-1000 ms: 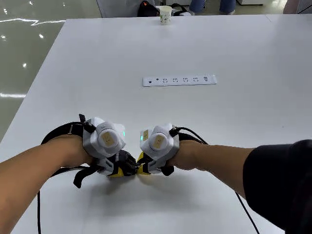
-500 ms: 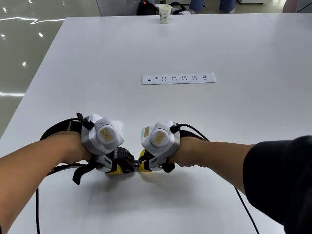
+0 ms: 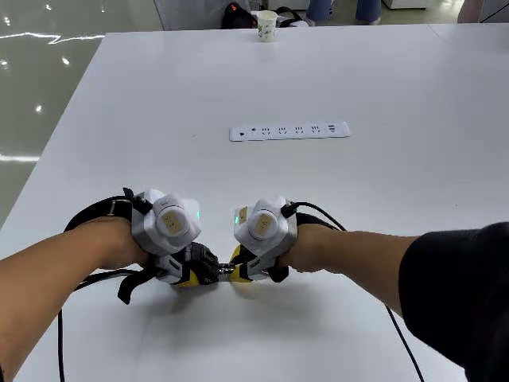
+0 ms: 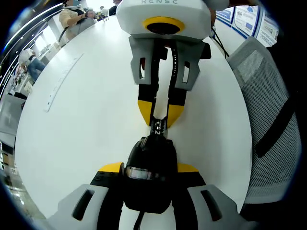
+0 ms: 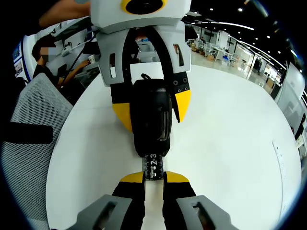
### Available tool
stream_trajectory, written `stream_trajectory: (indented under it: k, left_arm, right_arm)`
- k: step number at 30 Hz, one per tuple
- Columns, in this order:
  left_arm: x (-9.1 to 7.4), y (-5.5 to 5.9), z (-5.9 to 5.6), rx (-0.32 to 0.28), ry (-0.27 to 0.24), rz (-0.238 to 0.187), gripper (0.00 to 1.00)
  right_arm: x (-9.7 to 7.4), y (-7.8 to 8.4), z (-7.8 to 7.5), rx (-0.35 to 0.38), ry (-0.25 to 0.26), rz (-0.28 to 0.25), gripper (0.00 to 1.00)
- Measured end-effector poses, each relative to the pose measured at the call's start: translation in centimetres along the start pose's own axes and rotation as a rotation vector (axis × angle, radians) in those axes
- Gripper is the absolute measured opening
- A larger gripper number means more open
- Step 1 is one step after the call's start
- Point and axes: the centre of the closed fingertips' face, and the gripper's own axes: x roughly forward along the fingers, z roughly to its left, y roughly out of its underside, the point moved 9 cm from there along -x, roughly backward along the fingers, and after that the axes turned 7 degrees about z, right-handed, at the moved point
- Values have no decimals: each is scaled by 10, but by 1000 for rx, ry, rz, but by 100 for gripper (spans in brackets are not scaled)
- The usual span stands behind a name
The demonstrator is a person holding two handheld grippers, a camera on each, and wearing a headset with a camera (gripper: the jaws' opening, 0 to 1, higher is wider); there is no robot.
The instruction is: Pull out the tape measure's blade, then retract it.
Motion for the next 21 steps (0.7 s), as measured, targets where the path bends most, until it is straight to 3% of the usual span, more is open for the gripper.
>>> stream_trajectory:
  k: [21]
  left_arm:
    - [1,-1,0,2,1,-3,34]
  right_arm:
    - [-12,18,0,25,3,13,10]
